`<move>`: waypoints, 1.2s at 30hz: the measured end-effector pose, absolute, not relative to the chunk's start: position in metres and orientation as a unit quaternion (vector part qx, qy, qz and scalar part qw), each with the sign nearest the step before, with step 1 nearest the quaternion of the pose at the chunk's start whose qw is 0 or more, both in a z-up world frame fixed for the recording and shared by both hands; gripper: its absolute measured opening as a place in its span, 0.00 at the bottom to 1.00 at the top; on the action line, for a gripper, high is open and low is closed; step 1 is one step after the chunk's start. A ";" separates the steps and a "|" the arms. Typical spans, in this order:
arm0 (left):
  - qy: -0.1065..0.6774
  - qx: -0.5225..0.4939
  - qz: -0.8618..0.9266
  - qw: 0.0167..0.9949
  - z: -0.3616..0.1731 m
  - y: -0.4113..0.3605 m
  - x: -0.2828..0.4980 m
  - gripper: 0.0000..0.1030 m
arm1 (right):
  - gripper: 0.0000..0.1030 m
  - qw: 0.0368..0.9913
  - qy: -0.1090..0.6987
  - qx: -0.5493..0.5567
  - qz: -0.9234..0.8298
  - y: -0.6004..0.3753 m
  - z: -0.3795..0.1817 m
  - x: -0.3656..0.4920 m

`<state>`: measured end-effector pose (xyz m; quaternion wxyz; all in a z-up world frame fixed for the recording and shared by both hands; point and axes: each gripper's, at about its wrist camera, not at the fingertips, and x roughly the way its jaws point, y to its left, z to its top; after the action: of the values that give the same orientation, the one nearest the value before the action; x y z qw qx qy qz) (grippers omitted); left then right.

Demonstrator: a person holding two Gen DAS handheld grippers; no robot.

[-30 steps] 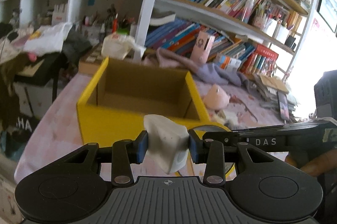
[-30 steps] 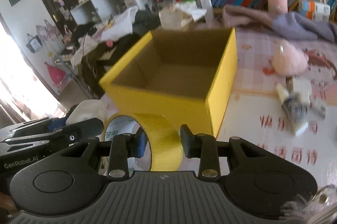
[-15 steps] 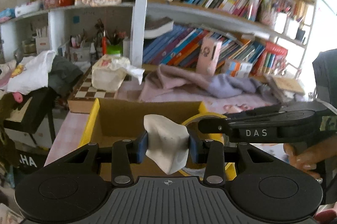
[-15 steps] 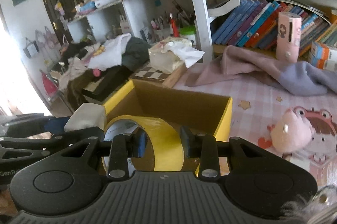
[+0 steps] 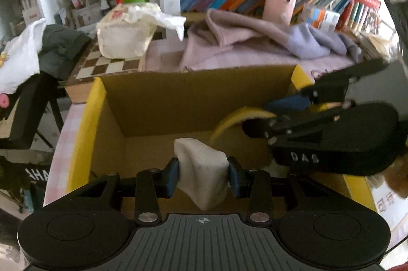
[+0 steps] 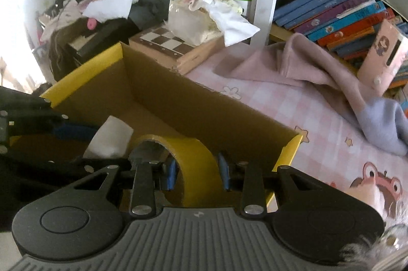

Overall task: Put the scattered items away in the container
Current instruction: 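Open both tools to drop the soap bar and tape roll into the box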

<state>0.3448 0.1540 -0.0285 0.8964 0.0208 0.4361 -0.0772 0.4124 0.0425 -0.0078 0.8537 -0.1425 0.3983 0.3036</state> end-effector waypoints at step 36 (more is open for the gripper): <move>0.286 0.004 -0.046 0.957 0.062 0.131 0.232 0.93 | 0.54 0.904 0.272 -0.080 0.320 -0.028 0.080 0.318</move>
<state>0.2323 0.1308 0.0616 0.9570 0.0042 0.2865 -0.0457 0.3183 -0.0280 0.0801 0.9039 -0.0799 0.2721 0.3203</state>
